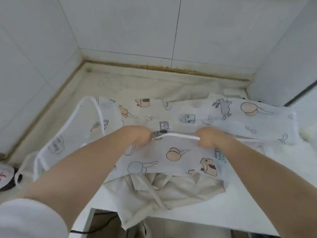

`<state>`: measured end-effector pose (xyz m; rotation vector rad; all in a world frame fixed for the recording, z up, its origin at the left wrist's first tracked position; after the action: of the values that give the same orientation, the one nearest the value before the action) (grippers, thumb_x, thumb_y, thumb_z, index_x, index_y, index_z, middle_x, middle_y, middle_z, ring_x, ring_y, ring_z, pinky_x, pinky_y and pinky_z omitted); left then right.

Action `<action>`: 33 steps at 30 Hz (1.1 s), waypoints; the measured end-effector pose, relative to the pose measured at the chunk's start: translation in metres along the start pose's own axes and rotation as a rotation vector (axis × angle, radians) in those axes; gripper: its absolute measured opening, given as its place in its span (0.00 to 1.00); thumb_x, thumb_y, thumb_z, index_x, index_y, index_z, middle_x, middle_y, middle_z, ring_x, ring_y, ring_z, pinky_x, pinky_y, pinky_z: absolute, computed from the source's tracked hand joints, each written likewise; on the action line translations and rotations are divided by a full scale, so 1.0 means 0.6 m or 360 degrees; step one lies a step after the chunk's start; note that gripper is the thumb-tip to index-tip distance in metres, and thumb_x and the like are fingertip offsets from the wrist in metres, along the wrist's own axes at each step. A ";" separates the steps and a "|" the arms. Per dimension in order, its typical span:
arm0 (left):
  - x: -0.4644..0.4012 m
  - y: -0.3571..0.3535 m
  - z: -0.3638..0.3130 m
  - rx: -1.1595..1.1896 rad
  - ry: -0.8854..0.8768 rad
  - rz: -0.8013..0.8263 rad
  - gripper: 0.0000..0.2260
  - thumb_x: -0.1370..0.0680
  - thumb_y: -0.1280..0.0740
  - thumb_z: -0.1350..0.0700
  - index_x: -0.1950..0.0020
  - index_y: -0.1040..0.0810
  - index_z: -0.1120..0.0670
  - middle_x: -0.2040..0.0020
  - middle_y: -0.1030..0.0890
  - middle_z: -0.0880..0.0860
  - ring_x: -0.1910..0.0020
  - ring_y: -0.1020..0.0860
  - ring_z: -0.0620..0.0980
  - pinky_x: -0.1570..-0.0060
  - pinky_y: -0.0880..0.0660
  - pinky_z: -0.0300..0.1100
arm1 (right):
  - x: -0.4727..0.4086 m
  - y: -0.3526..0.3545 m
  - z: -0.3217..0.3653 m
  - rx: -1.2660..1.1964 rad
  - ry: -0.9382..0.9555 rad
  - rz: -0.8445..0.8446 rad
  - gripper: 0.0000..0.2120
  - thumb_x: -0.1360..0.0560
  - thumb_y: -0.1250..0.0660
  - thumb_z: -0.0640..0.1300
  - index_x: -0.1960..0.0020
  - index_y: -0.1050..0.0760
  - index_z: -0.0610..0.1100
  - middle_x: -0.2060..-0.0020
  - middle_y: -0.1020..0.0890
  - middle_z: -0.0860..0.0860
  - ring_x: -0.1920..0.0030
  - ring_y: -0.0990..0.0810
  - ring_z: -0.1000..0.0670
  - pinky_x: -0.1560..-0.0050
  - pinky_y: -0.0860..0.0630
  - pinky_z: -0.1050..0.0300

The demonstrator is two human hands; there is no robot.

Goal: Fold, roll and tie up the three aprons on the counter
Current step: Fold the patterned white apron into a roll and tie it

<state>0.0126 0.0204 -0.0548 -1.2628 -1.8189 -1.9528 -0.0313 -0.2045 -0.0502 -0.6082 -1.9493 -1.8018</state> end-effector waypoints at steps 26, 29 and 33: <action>-0.105 0.065 0.108 0.2478 0.0467 -0.0751 0.50 0.30 0.32 0.36 0.25 0.67 0.45 0.28 0.33 0.57 0.35 0.29 0.59 0.33 0.34 0.56 | -0.069 0.120 0.008 -0.3627 -0.0517 -0.0858 0.07 0.25 0.35 0.39 0.61 0.28 0.47 0.62 0.25 0.53 0.60 0.26 0.55 0.62 0.30 0.65; -0.113 0.089 0.127 0.3015 0.0274 -0.0752 0.41 0.27 0.30 0.45 0.23 0.51 0.51 0.25 0.41 0.56 0.28 0.38 0.55 0.29 0.41 0.51 | -0.082 0.130 -0.006 -0.3784 -0.0462 -0.0974 0.12 0.27 0.42 0.31 0.54 0.24 0.43 0.49 0.21 0.52 0.48 0.22 0.53 0.44 0.24 0.60; -0.106 0.131 0.123 0.3356 -0.0267 -0.0849 0.21 0.23 0.34 0.57 0.31 0.34 0.55 0.31 0.32 0.52 0.28 0.38 0.52 0.28 0.42 0.49 | -0.101 0.119 -0.023 -0.3595 -0.0755 -0.1081 0.11 0.27 0.44 0.31 0.55 0.25 0.41 0.52 0.19 0.51 0.57 0.25 0.53 0.36 0.28 0.53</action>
<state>0.1356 0.0427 -0.0494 -0.0760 -2.6126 0.6353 0.0593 -0.2155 -0.0255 -0.8578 0.9654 -3.7855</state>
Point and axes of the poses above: each hand's wrist, its own x-axis away from the middle knuckle, its own y-axis out of the back of the hand, z = x × y, the point moved 3 cm from there along -x, towards the middle knuckle
